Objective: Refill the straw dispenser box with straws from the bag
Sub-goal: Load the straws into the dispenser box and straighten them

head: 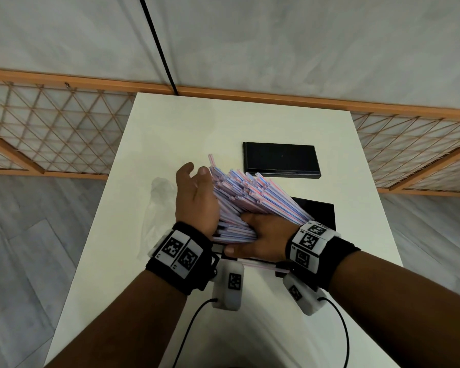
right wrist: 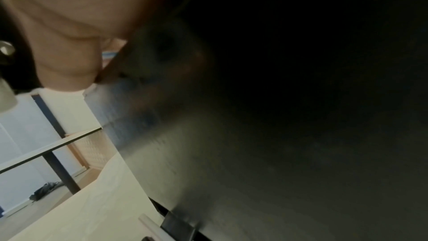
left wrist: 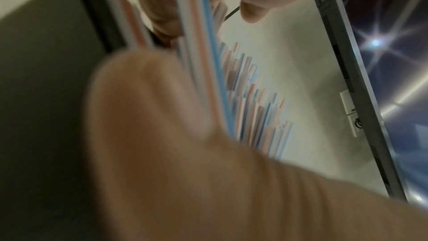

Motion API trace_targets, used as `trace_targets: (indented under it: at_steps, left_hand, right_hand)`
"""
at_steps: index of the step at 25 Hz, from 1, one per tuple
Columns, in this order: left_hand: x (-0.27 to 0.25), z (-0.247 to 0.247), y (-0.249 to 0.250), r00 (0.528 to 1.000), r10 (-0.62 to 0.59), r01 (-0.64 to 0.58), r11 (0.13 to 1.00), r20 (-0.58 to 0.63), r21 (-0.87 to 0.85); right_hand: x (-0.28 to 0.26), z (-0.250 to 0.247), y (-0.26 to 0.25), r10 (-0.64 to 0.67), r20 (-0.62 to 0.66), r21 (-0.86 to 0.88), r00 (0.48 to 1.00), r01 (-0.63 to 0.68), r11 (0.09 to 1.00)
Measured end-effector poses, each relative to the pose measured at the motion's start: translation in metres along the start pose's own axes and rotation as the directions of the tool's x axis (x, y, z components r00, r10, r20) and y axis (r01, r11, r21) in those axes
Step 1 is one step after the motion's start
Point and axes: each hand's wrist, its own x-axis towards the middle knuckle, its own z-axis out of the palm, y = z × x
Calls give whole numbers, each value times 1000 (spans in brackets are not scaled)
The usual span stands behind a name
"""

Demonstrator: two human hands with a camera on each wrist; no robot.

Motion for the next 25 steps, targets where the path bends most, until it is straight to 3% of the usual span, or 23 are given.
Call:
trace_targets:
  at_steps: [3,8,11,14,18,22,25]
  left_hand:
    - [0,-1,1,999,33,-34,999,13,34]
    - [-8,-2,-9,995,64,-76,985,77,157]
    - [-10,-2,-17,982,6,-43,981,187,192]
    - [-6,-3,-14,983,-100,78,987,154,141]
    - [-6,0,-17,979,-62,32,988,193,151]
    - [-3,-2,-17,986,-17,-9,988,167,156]
    - [-3,-7,-24,968,-34,-64,926,250,372]
  right_hand:
    - [0,1,-2,11,-4,-36,1000,-11,999]
    - [0,3,2,49,-151,-115,987,-67,991]
    - [-7,1,0,52,-124,-130,991,-68,989]
    - [-10,-2,1,12,-82,-68,997,-18,997]
    - [-6,-2,-3,35,-3,58,999,-34,998]
    - [-9,-7,-9,3,-135,-124,991,-20,992]
    - [-4,4,-1,36,-197,-176,980,-71,982]
